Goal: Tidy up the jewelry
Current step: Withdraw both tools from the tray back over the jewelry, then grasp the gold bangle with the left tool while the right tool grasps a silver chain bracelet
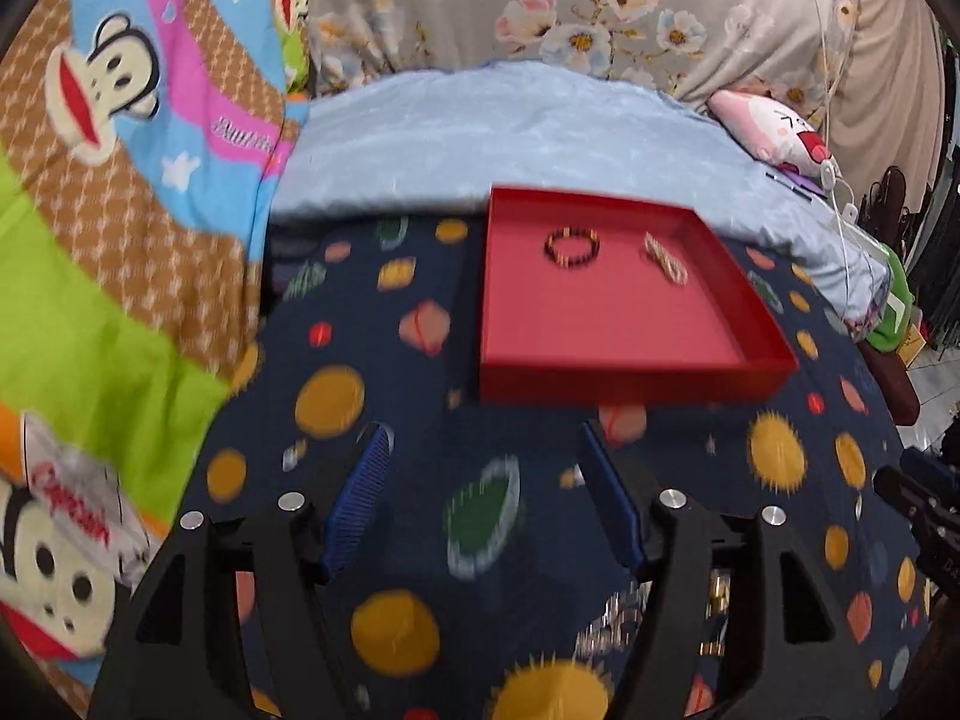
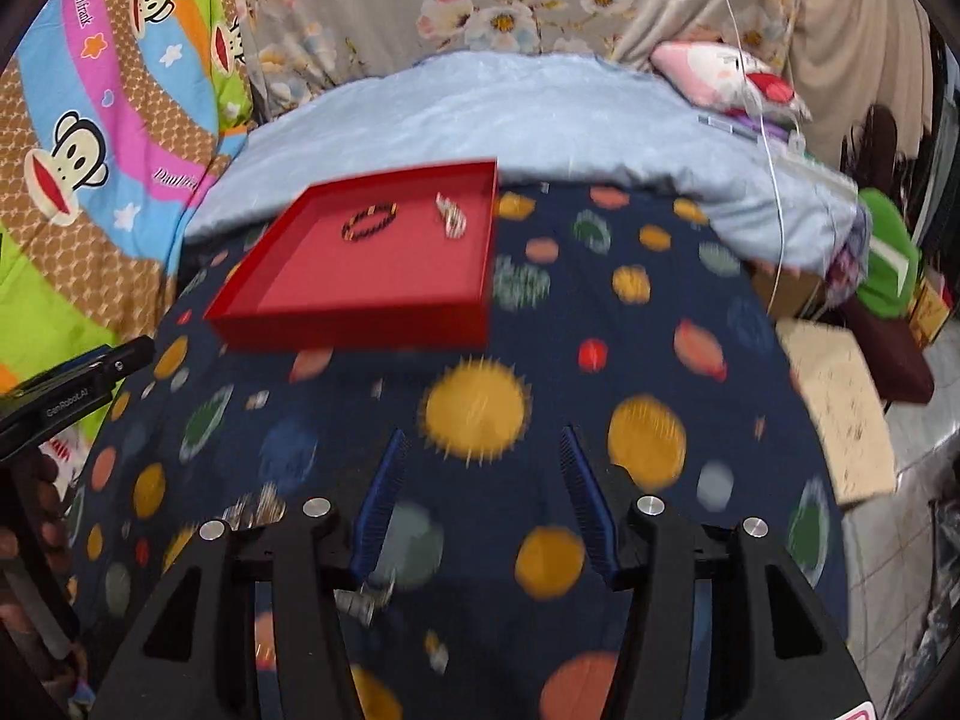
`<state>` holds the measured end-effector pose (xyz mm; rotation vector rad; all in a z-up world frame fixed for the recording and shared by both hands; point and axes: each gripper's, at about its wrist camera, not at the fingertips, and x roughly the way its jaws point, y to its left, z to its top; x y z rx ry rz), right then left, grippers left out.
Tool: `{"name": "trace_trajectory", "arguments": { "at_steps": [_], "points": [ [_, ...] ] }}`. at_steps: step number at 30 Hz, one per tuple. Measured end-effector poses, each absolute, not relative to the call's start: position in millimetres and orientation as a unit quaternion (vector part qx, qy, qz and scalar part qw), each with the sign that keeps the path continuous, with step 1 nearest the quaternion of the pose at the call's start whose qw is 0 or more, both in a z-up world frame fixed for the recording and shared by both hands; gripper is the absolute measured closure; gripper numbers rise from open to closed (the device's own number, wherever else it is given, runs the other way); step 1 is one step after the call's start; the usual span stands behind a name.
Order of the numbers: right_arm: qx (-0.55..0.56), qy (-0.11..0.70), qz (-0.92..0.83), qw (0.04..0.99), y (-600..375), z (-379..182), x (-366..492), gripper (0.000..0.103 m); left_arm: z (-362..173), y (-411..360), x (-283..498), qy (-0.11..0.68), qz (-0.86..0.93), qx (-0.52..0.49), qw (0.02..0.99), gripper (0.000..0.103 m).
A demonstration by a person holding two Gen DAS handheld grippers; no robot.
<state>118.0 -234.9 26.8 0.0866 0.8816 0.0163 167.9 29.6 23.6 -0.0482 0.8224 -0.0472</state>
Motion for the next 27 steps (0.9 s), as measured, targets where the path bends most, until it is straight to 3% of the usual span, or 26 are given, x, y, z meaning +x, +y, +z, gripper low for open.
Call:
{"name": "trace_trajectory", "arguments": {
  "at_steps": [11, 24, 25, 27],
  "points": [
    [0.051, 0.460, 0.014, 0.886, -215, -6, 47, 0.050, -12, 12, 101, 0.446, -0.046, -0.035, 0.893, 0.040],
    [0.063, 0.461, 0.004, 0.885, -219, -10, 28, 0.050, -33, -32, 72, 0.467, -0.094, -0.022, 0.879, 0.040],
    [0.064, 0.461, 0.003, 0.885, -220, -10, 27, 0.050, -33, -35, 71, 0.467, -0.098, -0.022, 0.879, 0.039],
    [0.067, 0.459, 0.002, 0.886, -223, -10, 27, 0.050, -32, -42, 69, 0.465, -0.103, -0.017, 0.879, 0.025]
  ]
}}
